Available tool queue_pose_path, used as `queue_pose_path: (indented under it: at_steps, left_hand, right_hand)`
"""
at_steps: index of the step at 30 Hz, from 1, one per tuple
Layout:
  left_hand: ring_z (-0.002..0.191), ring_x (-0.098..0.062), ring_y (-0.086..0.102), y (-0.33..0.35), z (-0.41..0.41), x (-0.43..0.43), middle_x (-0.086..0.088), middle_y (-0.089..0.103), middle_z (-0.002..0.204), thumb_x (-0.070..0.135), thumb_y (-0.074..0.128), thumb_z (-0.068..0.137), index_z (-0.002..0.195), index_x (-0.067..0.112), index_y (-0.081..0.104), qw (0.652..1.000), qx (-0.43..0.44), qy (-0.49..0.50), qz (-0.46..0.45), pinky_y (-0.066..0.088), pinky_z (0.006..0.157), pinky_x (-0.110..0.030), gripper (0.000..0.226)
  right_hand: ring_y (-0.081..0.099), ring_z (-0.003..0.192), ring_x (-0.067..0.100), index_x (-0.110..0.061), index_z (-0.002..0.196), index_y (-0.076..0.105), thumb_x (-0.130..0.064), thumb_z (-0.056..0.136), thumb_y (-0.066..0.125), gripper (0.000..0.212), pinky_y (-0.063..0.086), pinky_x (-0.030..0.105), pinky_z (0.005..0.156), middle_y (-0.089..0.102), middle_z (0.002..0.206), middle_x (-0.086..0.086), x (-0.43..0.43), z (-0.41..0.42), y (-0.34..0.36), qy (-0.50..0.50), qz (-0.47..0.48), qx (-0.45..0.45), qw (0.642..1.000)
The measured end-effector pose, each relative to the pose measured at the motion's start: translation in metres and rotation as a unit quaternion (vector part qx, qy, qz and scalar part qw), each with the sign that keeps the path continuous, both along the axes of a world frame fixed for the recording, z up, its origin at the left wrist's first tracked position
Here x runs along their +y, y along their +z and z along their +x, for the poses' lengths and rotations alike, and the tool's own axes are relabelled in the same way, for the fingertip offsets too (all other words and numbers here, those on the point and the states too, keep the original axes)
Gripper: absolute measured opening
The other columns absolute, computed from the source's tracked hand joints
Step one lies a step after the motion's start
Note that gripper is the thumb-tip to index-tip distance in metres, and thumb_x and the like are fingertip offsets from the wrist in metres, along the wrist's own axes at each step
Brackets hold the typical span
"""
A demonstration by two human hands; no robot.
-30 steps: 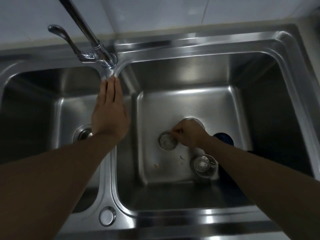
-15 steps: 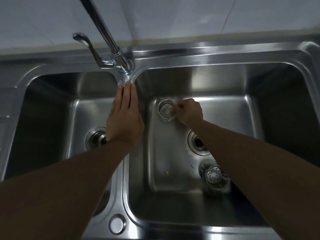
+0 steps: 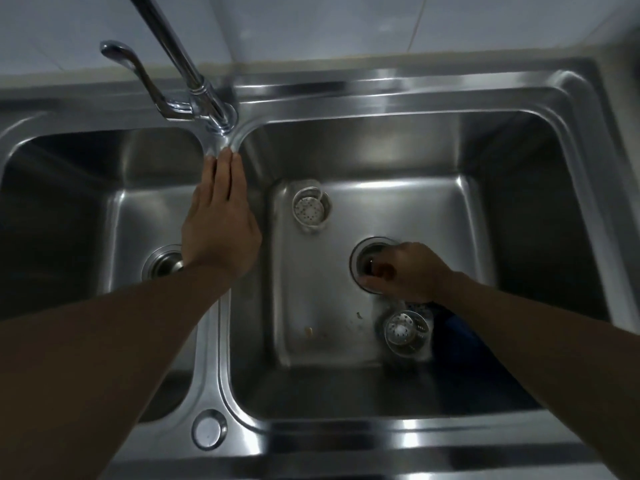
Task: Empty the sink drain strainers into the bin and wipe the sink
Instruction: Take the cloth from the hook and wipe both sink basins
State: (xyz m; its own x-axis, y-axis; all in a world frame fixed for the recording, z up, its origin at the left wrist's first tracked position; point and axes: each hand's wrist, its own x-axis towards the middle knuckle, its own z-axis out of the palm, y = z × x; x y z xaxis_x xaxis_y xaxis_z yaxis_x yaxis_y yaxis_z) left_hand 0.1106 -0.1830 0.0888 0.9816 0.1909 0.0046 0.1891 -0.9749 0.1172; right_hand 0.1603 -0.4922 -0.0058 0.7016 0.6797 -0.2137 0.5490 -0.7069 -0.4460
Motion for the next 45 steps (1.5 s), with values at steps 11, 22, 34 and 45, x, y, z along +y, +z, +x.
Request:
queue_pose_path:
  at_steps: [11,22,34,45]
  left_hand:
    - [0.155,-0.030,0.006,-0.003,0.000,-0.001,-0.012,0.011,0.167,0.011,0.041,0.095,0.158,0.002,0.013,1.000,-0.012,0.000,0.008,0.019,0.125,-0.042,0.069]
    - [0.155,-0.030,0.008,-0.005,0.001,0.001,-0.012,0.012,0.167,0.010,0.041,0.093,0.158,0.002,0.014,1.000,-0.020,0.000,0.010,0.019,0.124,-0.040,0.070]
    - [0.155,-0.030,0.006,0.000,0.000,-0.002,-0.012,0.012,0.167,0.008,0.040,0.093,0.158,0.001,0.014,1.000,-0.007,0.001,0.009,0.018,0.125,-0.040,0.071]
    - [0.155,-0.031,0.008,-0.003,0.000,0.000,-0.014,0.014,0.167,0.009,0.042,0.094,0.158,0.001,0.015,1.000,-0.015,-0.001,0.011,0.022,0.124,-0.042,0.070]
  right_hand:
    - [0.062,0.059,0.017,-0.020,0.063,0.053,-0.066,0.099,0.023,0.066,0.038,0.027,0.055,0.063,0.062,-0.002,-0.029,-0.045,-0.015,0.135,-0.097,-0.083,0.983]
    - [0.050,0.064,0.027,-0.013,0.064,0.052,-0.053,0.105,0.020,0.065,0.035,0.031,0.063,0.053,0.064,0.008,0.032,0.039,-0.011,-0.310,-0.065,-0.038,0.948]
    - [0.060,0.111,0.043,-0.003,0.127,0.061,-0.040,0.105,0.032,0.051,0.048,0.043,0.088,0.066,0.116,0.024,0.078,0.094,-0.029,-0.499,-0.026,0.061,0.864]
    - [0.057,0.091,0.030,-0.013,0.096,0.063,-0.059,0.097,0.033,0.055,0.040,0.037,0.077,0.065,0.094,0.009,-0.004,0.029,-0.012,-0.351,0.047,-0.100,0.930]
